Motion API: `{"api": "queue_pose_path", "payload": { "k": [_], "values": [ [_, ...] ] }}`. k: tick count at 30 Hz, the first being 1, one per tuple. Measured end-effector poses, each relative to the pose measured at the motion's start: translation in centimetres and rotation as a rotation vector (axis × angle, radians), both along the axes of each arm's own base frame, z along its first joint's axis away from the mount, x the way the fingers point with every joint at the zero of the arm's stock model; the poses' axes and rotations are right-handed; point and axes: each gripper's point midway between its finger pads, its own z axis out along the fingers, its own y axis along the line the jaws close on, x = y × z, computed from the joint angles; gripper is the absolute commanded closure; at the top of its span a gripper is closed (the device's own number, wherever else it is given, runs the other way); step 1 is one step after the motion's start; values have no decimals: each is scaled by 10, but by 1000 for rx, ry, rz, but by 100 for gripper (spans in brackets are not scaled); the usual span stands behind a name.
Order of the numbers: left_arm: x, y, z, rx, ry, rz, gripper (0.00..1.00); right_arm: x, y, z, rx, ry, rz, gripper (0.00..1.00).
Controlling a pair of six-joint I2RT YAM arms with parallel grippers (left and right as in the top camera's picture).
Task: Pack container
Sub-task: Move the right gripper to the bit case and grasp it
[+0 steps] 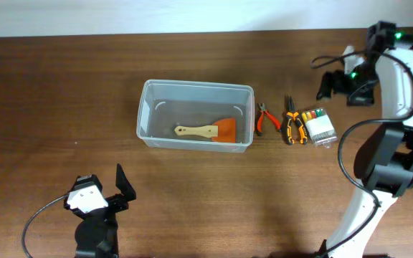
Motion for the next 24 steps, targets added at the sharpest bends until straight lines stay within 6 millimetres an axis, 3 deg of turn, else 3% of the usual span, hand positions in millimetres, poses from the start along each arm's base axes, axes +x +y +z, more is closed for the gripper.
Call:
{"api": "queue_pose_path", "payload": {
  "k": [4,13,24],
  "values": [
    [0,0,0,0,0,0,1,-15,-3,-32,-30,57,60,12],
    [0,0,0,0,0,0,1,-42,-9,-69,-79,152,96,16],
    [0,0,0,0,0,0,1,-39,2,-72,-61,126,189,12]
  ]
}}
